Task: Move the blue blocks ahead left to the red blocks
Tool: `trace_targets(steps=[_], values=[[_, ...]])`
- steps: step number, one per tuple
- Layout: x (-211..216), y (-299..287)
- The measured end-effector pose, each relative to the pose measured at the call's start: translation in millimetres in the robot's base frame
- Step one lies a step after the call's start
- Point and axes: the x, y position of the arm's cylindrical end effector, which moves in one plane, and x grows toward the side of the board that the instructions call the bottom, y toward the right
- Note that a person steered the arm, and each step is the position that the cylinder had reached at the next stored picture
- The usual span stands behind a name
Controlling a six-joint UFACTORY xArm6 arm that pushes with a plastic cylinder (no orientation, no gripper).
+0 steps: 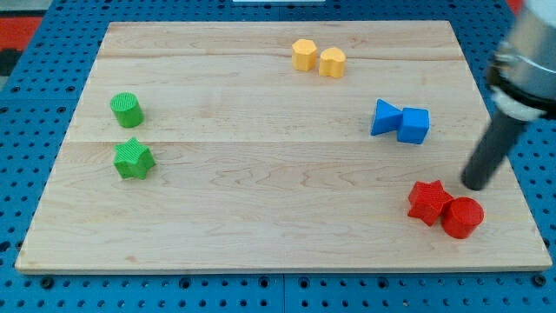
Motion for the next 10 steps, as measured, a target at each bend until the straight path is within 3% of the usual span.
trace_targets(steps=[2,3,4,7,8,10], values=[[-107.8,87.6],[-188.3,56.8],[-194.9,-4.7],[-113.4,-69.6],[-81.6,-68.6],[-109.1,3.4]])
